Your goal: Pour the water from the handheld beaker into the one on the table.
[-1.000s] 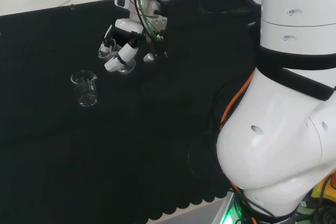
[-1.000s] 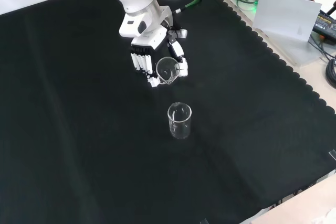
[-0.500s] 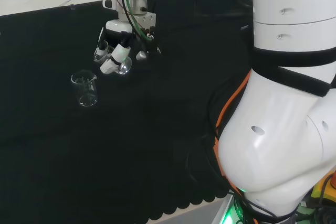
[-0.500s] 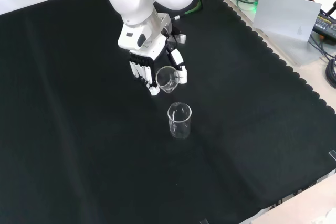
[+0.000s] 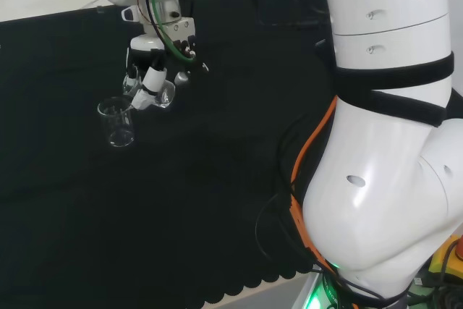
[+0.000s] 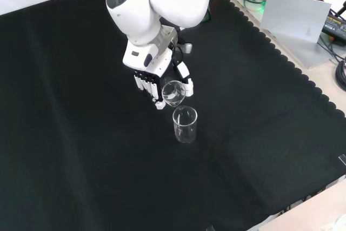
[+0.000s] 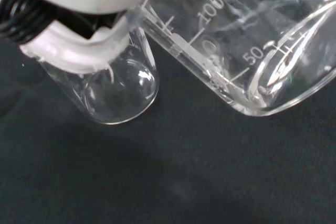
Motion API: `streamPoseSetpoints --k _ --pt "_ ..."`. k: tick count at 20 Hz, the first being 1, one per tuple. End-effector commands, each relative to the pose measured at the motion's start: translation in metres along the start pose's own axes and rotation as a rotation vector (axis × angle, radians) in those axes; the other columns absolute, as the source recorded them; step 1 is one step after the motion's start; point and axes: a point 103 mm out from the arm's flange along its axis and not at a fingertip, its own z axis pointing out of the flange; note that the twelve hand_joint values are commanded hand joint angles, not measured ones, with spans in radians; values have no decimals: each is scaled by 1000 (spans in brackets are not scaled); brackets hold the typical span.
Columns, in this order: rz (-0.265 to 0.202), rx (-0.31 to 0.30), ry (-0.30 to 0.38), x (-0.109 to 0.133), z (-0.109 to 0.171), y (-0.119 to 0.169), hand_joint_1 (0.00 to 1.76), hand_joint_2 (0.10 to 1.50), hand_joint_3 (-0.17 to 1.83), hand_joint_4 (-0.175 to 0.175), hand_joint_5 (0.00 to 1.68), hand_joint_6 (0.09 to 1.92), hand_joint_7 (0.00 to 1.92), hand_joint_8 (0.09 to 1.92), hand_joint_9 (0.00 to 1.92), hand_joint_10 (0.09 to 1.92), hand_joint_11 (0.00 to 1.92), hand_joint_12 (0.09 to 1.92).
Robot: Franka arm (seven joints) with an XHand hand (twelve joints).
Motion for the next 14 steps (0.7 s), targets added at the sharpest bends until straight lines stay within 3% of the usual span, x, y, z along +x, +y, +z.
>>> streamPoseSetpoints --k 1,14 --pt "17 66 -44 5 1 3 1189 576 674 104 1554 130 1780 87 1694 87 1240 849" --pt "7 120 -115 15 -13 -3 1191 570 683 98 1556 132 1783 87 1692 87 1243 847"
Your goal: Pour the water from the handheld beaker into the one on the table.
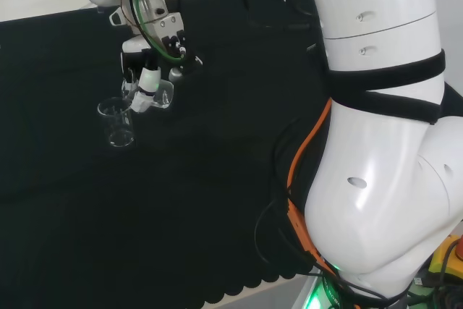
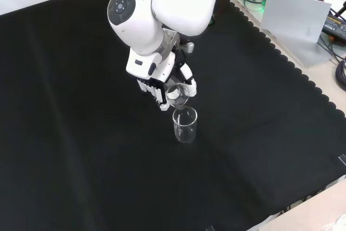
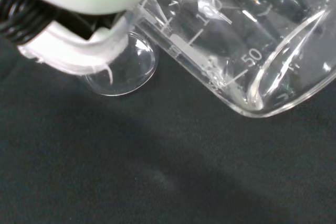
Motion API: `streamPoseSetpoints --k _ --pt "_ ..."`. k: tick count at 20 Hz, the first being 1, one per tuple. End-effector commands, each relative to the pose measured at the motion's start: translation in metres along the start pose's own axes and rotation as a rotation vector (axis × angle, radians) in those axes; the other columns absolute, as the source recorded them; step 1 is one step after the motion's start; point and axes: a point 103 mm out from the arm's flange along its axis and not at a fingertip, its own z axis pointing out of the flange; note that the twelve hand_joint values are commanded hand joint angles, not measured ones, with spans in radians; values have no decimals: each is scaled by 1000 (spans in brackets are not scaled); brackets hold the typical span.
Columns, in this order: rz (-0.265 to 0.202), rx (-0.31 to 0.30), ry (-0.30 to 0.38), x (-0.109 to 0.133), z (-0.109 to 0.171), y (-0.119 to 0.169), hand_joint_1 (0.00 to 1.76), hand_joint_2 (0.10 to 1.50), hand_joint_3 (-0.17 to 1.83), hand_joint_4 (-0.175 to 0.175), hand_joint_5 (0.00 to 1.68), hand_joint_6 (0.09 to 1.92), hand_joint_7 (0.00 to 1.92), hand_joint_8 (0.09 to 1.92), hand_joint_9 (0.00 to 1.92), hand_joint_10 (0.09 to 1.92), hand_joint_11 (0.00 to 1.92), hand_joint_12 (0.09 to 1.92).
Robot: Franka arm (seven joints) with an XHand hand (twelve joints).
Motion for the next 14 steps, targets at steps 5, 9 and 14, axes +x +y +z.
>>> streamPoseSetpoints --k 5,9,14 --pt "14 24 -65 6 -11 -7 1191 569 685 96 1556 132 1783 87 1692 87 1243 846" --pt "18 53 -97 7 -17 -13 1191 568 687 95 1556 133 1783 87 1692 87 1243 845" --pt "15 57 -132 19 -21 -9 1192 567 689 93 1556 133 1783 87 1693 87 1243 845"
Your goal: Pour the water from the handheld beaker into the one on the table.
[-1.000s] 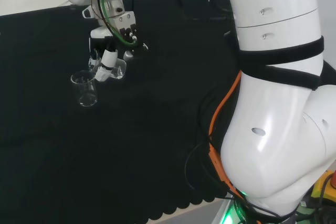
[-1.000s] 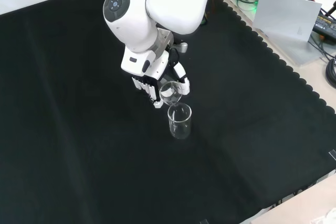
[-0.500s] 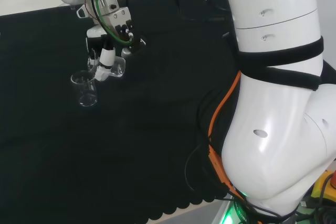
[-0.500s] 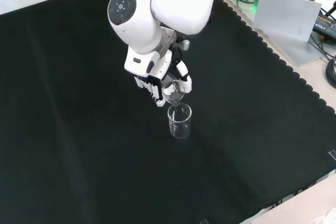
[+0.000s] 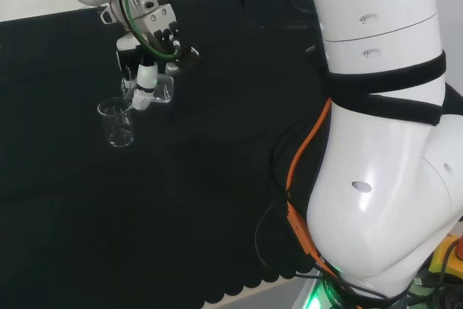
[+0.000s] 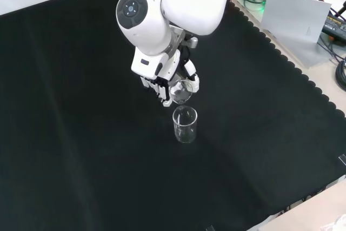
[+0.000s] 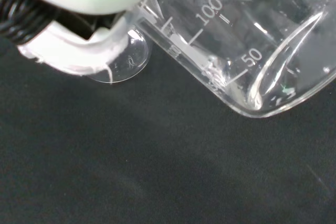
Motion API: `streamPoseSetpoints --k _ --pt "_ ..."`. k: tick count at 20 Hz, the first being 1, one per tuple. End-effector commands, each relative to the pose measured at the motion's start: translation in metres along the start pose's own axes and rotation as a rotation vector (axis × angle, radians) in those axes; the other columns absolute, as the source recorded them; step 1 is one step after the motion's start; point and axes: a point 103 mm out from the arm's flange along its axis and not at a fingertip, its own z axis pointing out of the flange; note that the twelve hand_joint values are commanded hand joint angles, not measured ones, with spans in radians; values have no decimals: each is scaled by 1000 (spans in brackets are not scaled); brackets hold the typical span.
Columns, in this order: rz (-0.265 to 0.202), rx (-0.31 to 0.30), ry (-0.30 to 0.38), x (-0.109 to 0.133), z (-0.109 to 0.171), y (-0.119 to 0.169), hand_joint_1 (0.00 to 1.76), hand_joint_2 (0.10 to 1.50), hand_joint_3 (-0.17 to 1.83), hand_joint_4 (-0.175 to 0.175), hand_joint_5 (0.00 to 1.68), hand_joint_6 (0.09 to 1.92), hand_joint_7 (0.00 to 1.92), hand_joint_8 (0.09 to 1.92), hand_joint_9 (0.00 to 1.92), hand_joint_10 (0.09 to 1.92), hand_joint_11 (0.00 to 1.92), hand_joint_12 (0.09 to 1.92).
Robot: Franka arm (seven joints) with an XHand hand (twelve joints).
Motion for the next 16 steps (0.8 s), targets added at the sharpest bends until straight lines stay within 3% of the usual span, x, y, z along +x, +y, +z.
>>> streamPoseSetpoints --k 1,16 --pt "-3 2 -31 8 -4 1 1192 566 690 93 1556 134 1783 87 1693 87 1243 845" --pt "15 73 -145 14 -12 4 1193 561 698 90 1557 137 1785 87 1696 87 1248 843"
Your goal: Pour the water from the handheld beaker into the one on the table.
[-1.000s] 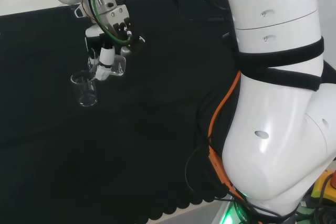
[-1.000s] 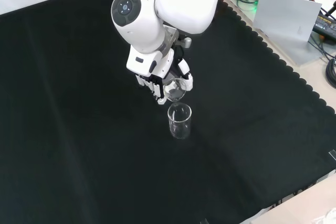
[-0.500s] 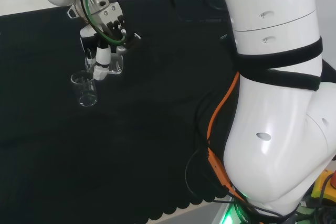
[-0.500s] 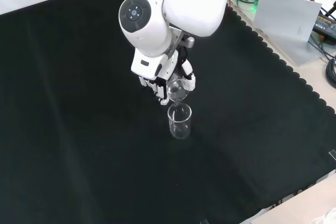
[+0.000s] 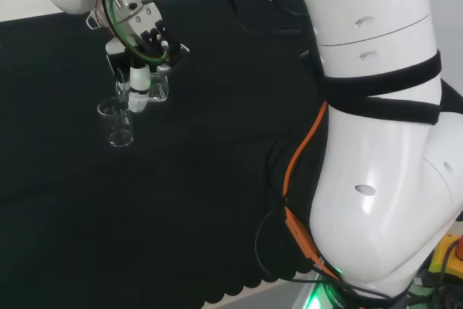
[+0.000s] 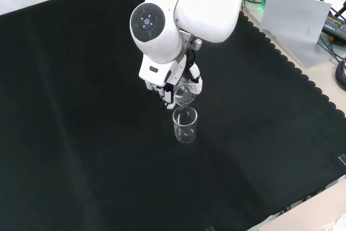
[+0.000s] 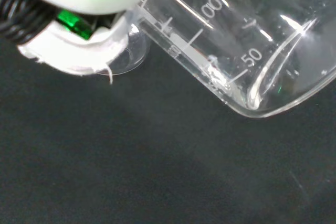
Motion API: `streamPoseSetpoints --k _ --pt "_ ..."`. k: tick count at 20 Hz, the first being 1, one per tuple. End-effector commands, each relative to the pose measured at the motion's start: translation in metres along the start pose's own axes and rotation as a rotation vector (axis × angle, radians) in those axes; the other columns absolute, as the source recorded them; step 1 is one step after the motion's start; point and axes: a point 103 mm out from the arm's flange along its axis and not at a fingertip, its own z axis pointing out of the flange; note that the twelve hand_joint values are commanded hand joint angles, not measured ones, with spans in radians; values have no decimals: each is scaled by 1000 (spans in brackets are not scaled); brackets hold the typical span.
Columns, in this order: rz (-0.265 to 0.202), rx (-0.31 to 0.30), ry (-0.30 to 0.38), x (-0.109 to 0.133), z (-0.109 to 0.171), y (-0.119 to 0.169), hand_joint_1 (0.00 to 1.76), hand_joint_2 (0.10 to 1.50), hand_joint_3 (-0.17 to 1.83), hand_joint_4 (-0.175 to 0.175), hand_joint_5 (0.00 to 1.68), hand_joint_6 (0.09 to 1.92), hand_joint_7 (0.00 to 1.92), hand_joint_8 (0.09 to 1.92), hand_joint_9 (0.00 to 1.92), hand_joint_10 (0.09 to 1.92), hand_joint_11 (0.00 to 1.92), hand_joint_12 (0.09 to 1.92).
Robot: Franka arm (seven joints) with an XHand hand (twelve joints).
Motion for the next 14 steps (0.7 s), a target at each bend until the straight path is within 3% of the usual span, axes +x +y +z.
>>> streamPoseSetpoints --k 1,14 --pt "15 39 -33 0 -2 1 1193 561 698 90 1557 137 1785 87 1696 87 1248 843" --pt "44 90 -76 0 -6 3 1193 559 702 90 1556 139 1785 87 1699 87 1252 842"
